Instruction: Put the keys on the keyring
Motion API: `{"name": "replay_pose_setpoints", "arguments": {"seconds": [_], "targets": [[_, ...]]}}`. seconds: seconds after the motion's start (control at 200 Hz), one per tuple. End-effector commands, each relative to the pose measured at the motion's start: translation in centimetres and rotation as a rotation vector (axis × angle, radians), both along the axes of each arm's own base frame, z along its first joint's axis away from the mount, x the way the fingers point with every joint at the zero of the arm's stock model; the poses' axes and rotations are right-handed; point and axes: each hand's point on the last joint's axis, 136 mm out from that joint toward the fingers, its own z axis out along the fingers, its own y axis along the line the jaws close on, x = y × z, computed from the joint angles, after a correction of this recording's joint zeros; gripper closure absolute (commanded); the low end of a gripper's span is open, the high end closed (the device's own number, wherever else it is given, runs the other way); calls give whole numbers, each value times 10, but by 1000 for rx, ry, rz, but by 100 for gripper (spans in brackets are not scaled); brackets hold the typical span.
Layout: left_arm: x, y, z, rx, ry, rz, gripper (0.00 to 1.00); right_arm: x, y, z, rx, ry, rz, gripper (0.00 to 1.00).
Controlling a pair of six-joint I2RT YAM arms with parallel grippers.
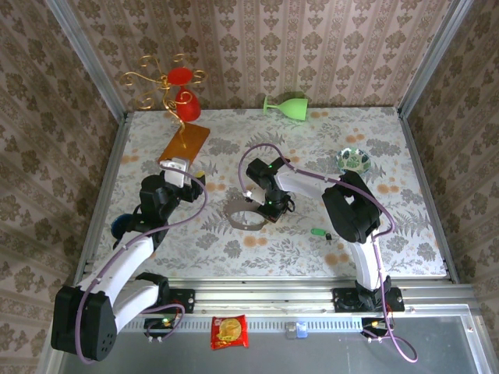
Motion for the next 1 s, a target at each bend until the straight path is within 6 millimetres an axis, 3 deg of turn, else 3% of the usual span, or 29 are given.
{"name": "replay_pose_setpoints", "arguments": {"seconds": [0.0,0.235,0.355,0.53,0.705,0.87,0.995], "targets": [[2,-1,10,15,-25,-2,28,7,2,16,19,-65,18,100],[-3,-7,20,52,-55,-52,29,14,15,59,181,-224,77,100],[-12,-20,30,88,-96,-146,30,15,24,88,289,-309,119,100],[-37,-51,46,180,-206,-377,31,16,36,129,428,-446,216,100],[-69,-81,43,298,-248,-634,34,17,47,167,552,-565,323,100],[-89,-97,39,336,-290,-776,36,5,52,189,638,-597,415,100],[-103,-107,36,304,-302,-869,44,-5,54,197,676,-605,476,100]]}}
